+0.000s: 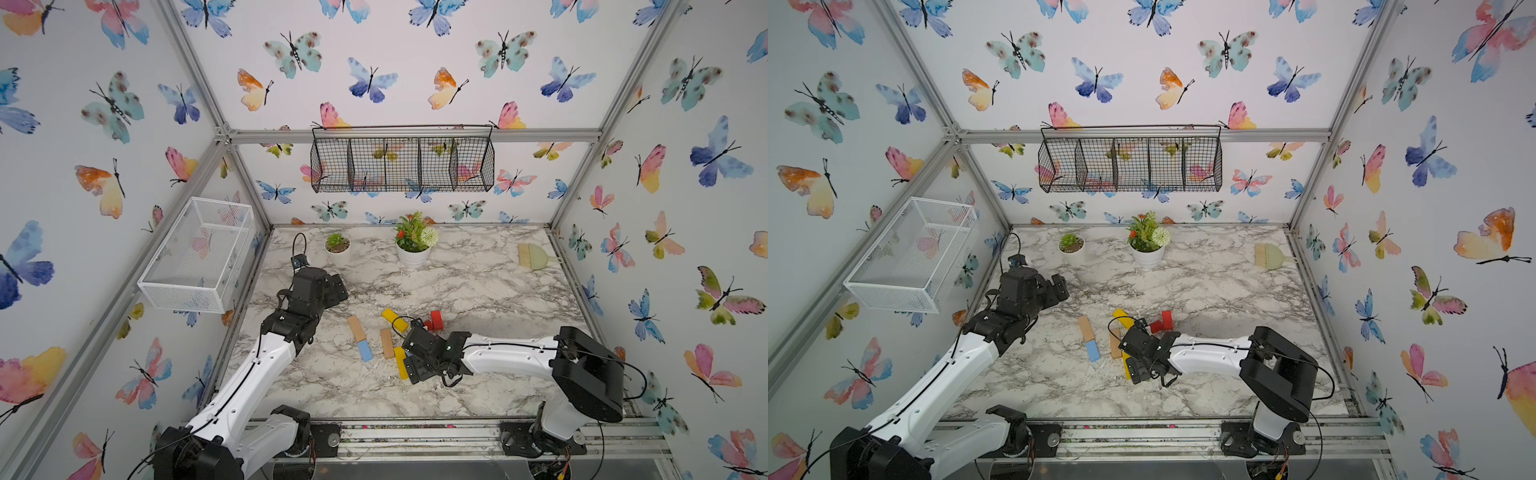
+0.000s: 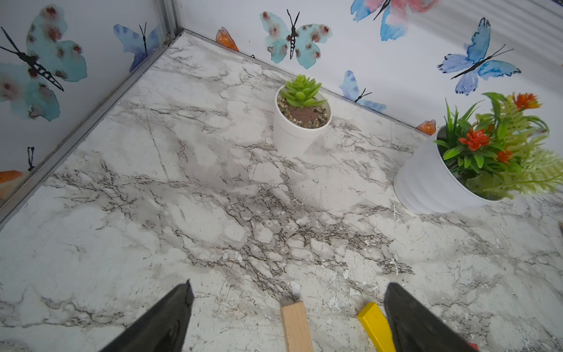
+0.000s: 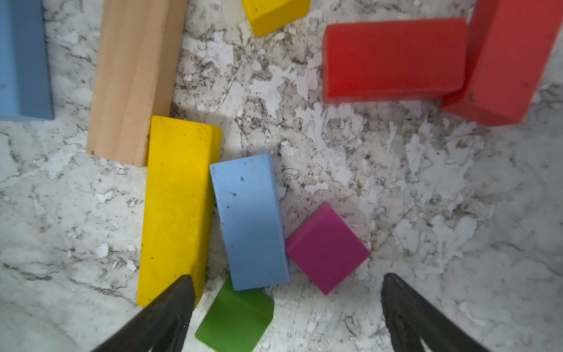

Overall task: Assemble the letter v with building blocks
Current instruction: Pick up the building block from the center of the board.

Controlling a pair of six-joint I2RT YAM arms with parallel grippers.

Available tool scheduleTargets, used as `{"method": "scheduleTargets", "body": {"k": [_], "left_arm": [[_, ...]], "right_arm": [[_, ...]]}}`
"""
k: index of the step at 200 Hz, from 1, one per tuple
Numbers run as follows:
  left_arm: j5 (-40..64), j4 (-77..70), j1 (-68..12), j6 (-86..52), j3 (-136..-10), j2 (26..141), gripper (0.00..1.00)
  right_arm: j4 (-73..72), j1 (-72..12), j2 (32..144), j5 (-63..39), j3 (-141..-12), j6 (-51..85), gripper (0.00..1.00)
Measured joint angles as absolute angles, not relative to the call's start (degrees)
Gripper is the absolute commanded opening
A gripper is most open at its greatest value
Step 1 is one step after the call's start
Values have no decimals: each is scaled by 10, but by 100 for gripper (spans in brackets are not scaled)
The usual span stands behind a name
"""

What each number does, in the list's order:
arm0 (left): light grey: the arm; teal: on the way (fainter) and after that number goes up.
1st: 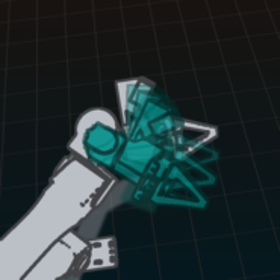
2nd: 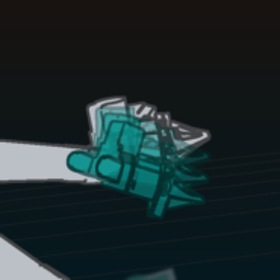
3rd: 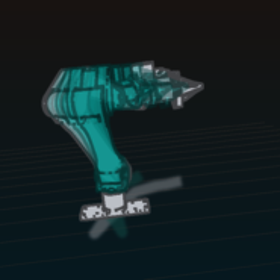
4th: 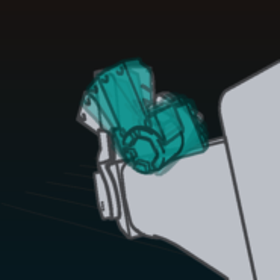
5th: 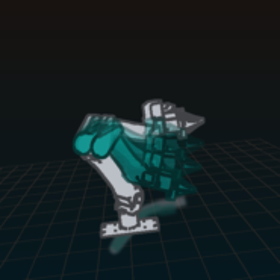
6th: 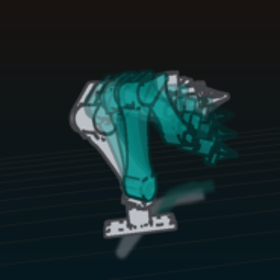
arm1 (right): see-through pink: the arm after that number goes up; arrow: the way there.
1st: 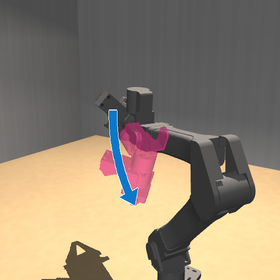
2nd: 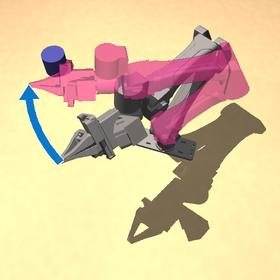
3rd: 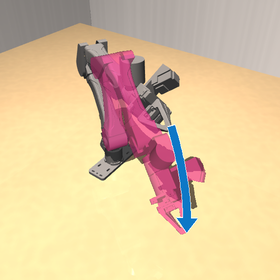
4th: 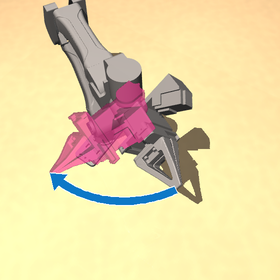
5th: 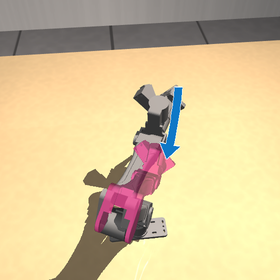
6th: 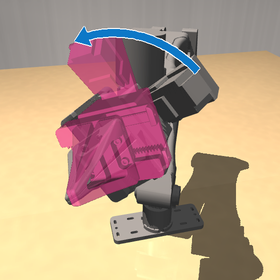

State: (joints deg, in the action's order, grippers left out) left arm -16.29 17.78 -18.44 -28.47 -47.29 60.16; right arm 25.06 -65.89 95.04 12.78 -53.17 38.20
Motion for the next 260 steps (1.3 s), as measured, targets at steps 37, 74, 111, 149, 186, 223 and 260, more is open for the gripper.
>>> {"method": "scheduleTargets", "body": {"k": [37,74,111,149,186,223,260], "left_arm": [[-161,176,-184,-284,-473,602,98],[-156,173,-183,-283,-472,601,98],[-153,172,-181,-283,-472,601,98],[-153,170,-181,-283,-472,601,98],[-153,170,-181,-283,-472,601,98],[-153,170,-181,-283,-471,601,98],[-153,170,-181,-283,-471,601,98]], "right_arm": [[261,-662,950,138,-530,385,96],[277,-673,928,142,-530,386,96],[280,-676,919,142,-529,386,96],[280,-679,919,142,-522,386,96],[280,-687,920,139,-511,386,96],[278,-697,930,131,-510,386,95],[279,-699,948,126,-510,386,95]]}}
